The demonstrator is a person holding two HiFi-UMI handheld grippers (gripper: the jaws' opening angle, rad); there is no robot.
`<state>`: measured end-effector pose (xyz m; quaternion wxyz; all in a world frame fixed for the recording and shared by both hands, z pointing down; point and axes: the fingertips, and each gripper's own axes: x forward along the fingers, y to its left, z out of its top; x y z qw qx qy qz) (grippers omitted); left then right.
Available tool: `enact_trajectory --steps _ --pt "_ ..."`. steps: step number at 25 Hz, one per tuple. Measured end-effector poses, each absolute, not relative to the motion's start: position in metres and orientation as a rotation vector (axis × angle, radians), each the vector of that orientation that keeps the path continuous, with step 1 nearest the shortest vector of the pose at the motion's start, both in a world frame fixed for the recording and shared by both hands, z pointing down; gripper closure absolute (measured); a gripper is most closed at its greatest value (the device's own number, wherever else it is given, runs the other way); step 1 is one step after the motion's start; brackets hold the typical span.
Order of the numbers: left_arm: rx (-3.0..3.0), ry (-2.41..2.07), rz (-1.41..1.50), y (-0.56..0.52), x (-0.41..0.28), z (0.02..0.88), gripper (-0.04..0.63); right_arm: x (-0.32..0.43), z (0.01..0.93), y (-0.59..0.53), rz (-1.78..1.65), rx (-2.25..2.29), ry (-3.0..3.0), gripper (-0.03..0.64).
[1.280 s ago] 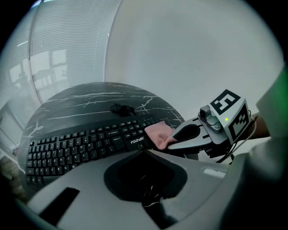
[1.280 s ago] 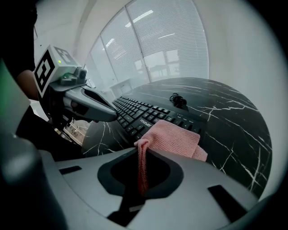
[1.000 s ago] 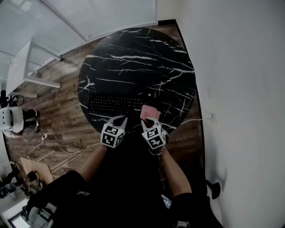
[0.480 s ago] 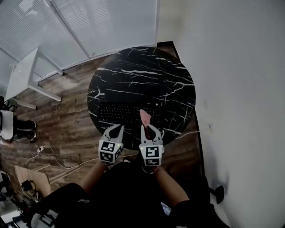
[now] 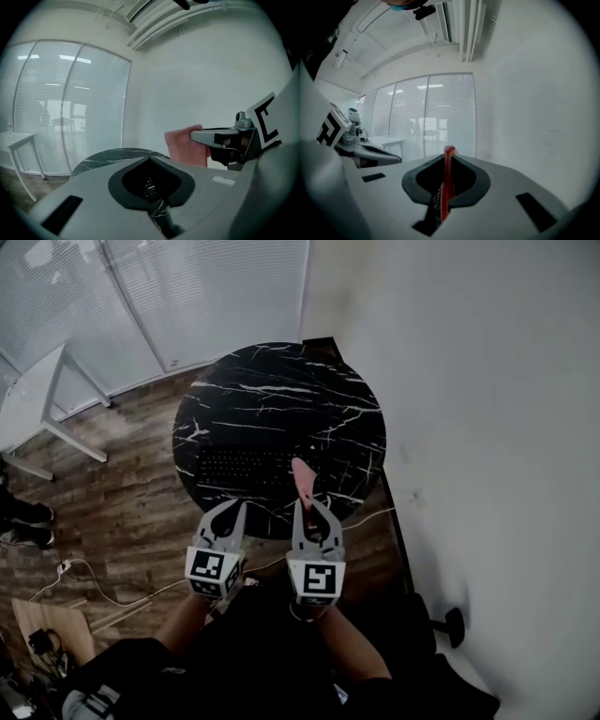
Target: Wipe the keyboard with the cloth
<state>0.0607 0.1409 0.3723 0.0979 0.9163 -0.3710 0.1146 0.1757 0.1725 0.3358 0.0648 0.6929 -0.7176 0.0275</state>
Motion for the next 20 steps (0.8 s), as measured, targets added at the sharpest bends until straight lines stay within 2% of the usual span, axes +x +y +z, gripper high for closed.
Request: enact_trajectory --steps 11,20 --pt "2.761 -1.177 0.242 0.179 0.090 0.320 0.595 0.219 0.278 0.219 -0.063 2.091 -2.203 0.609" --pt "2.807 -1.172 0.254 0.205 0.124 0.300 0.595 0.251 0.274 0.250 -0.059 2.089 -2.202 0.609"
